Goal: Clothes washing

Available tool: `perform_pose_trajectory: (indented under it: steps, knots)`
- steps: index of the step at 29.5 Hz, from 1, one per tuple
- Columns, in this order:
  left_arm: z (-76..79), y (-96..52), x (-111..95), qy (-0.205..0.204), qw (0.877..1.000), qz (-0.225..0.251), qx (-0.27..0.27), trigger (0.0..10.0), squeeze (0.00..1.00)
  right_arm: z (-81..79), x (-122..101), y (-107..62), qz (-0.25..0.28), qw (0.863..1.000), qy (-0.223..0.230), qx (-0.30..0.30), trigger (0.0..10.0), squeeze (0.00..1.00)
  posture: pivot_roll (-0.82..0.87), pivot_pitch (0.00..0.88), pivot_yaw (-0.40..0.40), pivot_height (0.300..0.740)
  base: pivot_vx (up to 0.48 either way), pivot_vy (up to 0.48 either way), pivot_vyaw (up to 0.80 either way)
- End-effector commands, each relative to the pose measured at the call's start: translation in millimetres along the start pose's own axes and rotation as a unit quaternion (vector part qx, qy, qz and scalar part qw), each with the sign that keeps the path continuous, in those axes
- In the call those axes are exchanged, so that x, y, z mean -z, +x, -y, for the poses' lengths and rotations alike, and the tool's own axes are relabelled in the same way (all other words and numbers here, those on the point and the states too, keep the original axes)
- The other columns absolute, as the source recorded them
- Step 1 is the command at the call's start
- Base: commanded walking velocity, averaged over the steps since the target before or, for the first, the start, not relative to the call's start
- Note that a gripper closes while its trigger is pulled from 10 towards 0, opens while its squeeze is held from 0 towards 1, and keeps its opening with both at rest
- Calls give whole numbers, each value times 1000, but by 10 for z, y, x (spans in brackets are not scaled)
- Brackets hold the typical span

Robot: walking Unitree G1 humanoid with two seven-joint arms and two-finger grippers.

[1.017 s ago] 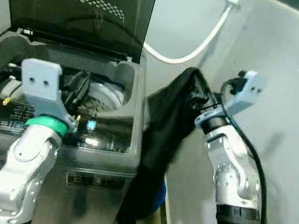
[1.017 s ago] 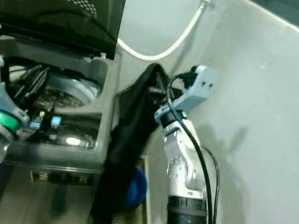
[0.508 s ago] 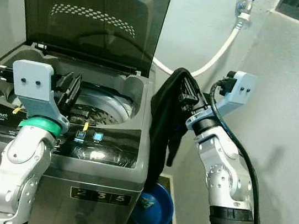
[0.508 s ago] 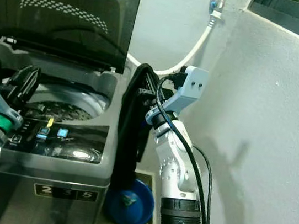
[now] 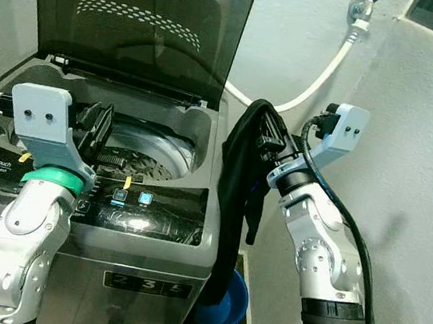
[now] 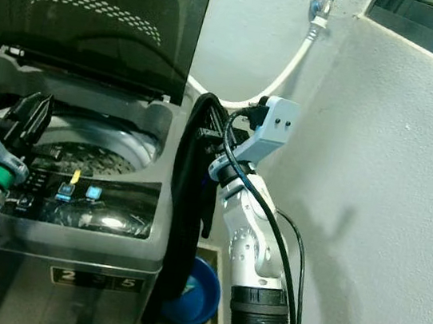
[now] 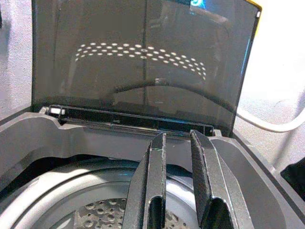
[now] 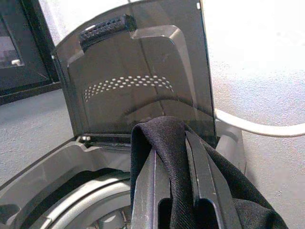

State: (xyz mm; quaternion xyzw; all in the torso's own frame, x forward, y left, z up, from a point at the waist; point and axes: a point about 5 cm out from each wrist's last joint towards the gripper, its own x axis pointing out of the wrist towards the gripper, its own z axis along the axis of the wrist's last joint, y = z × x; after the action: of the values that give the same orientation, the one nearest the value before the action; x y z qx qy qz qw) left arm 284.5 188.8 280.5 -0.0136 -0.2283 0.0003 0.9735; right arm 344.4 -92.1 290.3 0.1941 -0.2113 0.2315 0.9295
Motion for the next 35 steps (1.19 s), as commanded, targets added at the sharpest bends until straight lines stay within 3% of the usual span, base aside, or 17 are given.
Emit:
perform_pose_trajectory:
  steps: [1,35]
  knots:
    - [57,-2,-51,-4,1000,8,11,10000,0,15,-35,2,8,1000,-2,3,10000,0,93,43,-99,740,0,341,0]
    - [82,-49,-54,-10,1000,1,14,10000,0,28,2,-25,-3,1000,-2,4,10000,0,92,60,-102,740,0,388,0]
